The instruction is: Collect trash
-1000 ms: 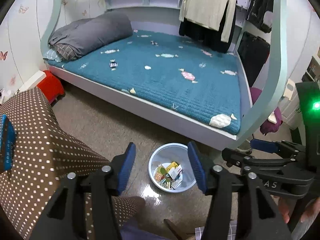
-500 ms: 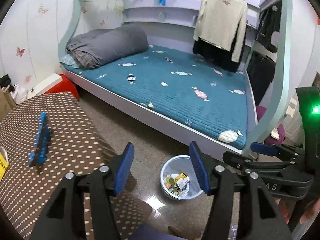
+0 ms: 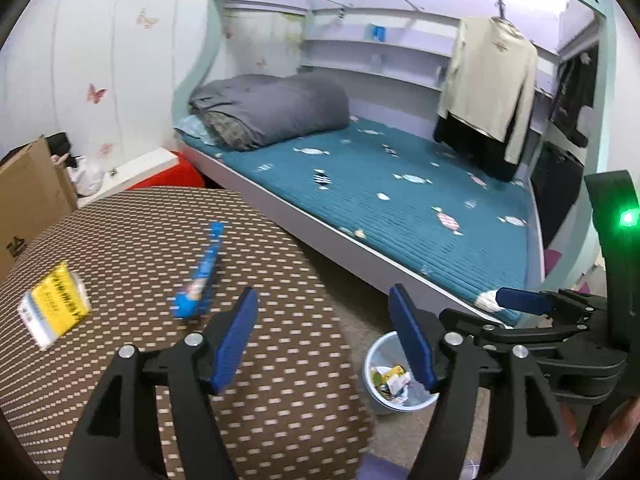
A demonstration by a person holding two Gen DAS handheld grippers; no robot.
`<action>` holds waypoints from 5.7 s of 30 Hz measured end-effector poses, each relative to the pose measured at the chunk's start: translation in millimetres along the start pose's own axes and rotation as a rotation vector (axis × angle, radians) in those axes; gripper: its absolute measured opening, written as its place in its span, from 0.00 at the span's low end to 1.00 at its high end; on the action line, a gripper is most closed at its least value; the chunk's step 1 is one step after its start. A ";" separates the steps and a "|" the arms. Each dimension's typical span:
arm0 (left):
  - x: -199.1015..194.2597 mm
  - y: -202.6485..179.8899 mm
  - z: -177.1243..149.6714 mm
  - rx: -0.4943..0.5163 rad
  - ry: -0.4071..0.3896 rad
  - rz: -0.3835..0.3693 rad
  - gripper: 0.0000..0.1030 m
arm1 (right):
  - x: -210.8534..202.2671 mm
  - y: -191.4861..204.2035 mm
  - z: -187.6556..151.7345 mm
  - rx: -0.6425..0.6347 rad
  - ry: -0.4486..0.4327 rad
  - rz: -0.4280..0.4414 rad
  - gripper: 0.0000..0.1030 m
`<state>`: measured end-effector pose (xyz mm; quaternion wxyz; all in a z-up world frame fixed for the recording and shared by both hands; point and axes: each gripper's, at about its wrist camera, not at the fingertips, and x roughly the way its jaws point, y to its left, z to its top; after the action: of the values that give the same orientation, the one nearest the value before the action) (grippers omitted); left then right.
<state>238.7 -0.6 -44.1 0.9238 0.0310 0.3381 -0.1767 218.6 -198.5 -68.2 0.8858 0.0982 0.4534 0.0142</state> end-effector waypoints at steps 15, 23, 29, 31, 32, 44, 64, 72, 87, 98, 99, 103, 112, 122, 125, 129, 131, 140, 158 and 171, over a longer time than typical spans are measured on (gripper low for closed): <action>-30.6 109.1 -8.3 -0.157 -0.005 0.170 0.79 | 31.2 106.3 15.7 -0.144 0.059 0.112 0.78; -38.1 159.6 -19.5 -0.190 0.023 0.249 0.85 | 56.7 149.8 34.3 -0.153 0.091 0.152 0.78; -27.5 202.1 -17.4 -0.154 0.084 0.311 0.87 | 90.1 170.8 49.2 -0.141 0.118 0.128 0.78; -23.9 215.9 -15.2 -0.148 0.099 0.316 0.88 | 101.6 174.5 52.4 -0.133 0.126 0.109 0.78; -20.5 224.0 -13.4 -0.139 0.107 0.317 0.88 | 105.7 176.0 53.5 -0.133 0.127 0.105 0.78; 47.6 269.4 2.2 0.048 0.304 0.237 0.89 | 114.3 178.1 59.6 -0.103 0.064 0.075 0.20; 12.3 215.8 -8.0 -0.036 0.231 0.267 0.40 | 77.6 147.3 48.2 -0.101 0.060 0.147 0.11; 9.9 179.5 -5.8 -0.043 0.210 0.234 0.40 | 62.3 124.3 43.2 -0.088 0.055 0.159 0.09; 19.1 109.7 6.5 -0.008 0.187 0.141 0.40 | 25.7 65.7 40.9 -0.026 -0.004 0.134 0.08; 44.6 49.1 22.3 0.049 0.191 0.052 0.40 | 9.1 -0.8 39.5 0.077 -0.029 0.069 0.08; 47.1 42.7 23.4 0.056 0.192 0.043 0.40 | 8.1 -6.8 38.9 0.087 -0.030 0.060 0.08; 59.4 17.8 26.6 0.082 0.202 0.013 0.40 | 5.2 -29.6 36.9 0.128 -0.025 0.037 0.08; 81.3 -44.2 28.0 0.144 0.221 -0.062 0.40 | -6.5 -84.2 23.7 0.216 -0.032 -0.018 0.09; 109.5 -111.1 19.0 0.221 0.269 -0.138 0.41 | -11.1 -146.4 3.4 0.334 -0.020 -0.079 0.09; 121.0 -131.8 15.8 0.245 0.290 -0.158 0.41 | -10.9 -164.6 -4.2 0.368 -0.012 -0.093 0.09; 133.7 -156.6 10.1 0.281 0.319 -0.185 0.41 | -10.6 -184.1 -14.1 0.411 -0.007 -0.107 0.09; 140.3 -169.5 8.0 0.295 0.332 -0.200 0.41 | -9.4 -194.9 -18.6 0.437 -0.003 -0.112 0.09; 157.7 -220.5 0.9 0.337 0.323 -0.224 0.73 | -8.6 -230.1 -32.8 0.511 0.001 -0.138 0.09; 153.7 -180.2 4.2 0.270 0.337 -0.153 0.73 | 8.0 -206.8 -6.1 0.405 -0.029 -0.190 0.83; 126.5 -171.9 -9.1 0.251 0.319 -0.146 0.74 | -11.3 -188.3 -29.1 0.349 -0.008 -0.199 0.83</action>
<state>263.0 -198.5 -120.8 0.8322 0.1491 0.4569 -0.2766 176.4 -379.8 -110.9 0.8540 0.2051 0.4532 -0.1527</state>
